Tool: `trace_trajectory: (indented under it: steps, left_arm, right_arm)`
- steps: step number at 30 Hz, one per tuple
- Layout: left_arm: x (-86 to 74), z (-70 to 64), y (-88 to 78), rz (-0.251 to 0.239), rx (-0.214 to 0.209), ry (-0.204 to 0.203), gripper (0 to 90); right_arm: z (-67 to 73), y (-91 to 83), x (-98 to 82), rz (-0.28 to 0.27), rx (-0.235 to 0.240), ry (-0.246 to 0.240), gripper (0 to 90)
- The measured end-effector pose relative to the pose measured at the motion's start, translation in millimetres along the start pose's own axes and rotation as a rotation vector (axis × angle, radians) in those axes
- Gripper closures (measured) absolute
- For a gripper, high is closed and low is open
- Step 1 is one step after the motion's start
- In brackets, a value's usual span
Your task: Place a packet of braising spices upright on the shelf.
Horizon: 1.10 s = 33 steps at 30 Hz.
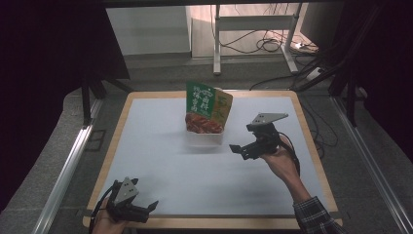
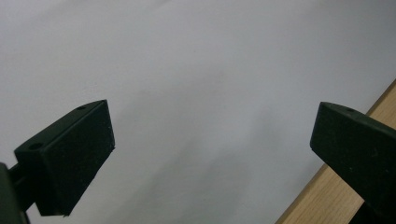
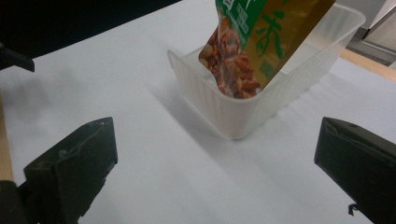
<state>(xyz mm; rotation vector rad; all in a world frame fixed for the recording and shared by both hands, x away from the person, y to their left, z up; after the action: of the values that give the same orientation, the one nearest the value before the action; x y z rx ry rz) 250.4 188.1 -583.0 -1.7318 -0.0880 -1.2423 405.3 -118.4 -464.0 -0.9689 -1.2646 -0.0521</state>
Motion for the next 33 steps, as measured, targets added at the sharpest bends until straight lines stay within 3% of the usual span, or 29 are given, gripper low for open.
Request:
trace_trajectory:
  steps: [14,33]
  left_arm:
    - [0.0,-0.2,0.1,0.001,-0.002,0.0,0.0]
    - [0.0,-0.6,0.3,0.002,0.0,0.006,0.0]
  right_arm:
    - [1.5,-6.6,-25.6,0.009,-0.04,-0.018,0.0]
    - [-2.0,-29.6,-53.7,0.014,-0.069,0.008,0.0]
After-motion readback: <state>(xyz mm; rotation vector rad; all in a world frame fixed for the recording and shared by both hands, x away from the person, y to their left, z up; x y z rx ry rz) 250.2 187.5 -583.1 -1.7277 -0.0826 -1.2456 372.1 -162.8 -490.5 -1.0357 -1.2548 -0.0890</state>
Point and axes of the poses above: each handheld gripper's, and its own axes: y roughly forward along the jaws, x roughly out of its top, z roughly to its left, the point moved 9 cm from there along y, roughly forward along the jaws, and after that the axes turned 6 degrees about -x, right-handed, at the moved point
